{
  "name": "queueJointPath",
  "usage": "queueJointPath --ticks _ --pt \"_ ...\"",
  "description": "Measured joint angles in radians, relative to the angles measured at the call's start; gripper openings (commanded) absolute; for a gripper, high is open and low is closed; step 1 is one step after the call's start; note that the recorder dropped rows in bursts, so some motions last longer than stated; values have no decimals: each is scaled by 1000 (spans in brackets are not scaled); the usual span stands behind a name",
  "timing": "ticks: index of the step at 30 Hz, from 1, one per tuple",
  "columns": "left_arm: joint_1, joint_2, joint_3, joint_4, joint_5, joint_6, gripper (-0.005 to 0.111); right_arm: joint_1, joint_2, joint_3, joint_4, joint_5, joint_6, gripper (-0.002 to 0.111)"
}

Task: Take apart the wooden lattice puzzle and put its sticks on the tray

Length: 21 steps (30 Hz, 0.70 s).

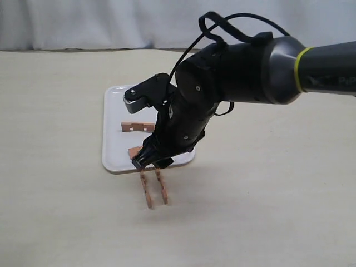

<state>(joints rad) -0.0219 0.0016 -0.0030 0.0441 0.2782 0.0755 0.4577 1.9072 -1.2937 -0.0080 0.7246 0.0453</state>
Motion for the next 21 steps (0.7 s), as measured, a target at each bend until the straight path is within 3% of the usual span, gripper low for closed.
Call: queueJointPath --ticks 21 --pt "0 0 0 0 0 0 0 0 141 0 78 2 2 57"
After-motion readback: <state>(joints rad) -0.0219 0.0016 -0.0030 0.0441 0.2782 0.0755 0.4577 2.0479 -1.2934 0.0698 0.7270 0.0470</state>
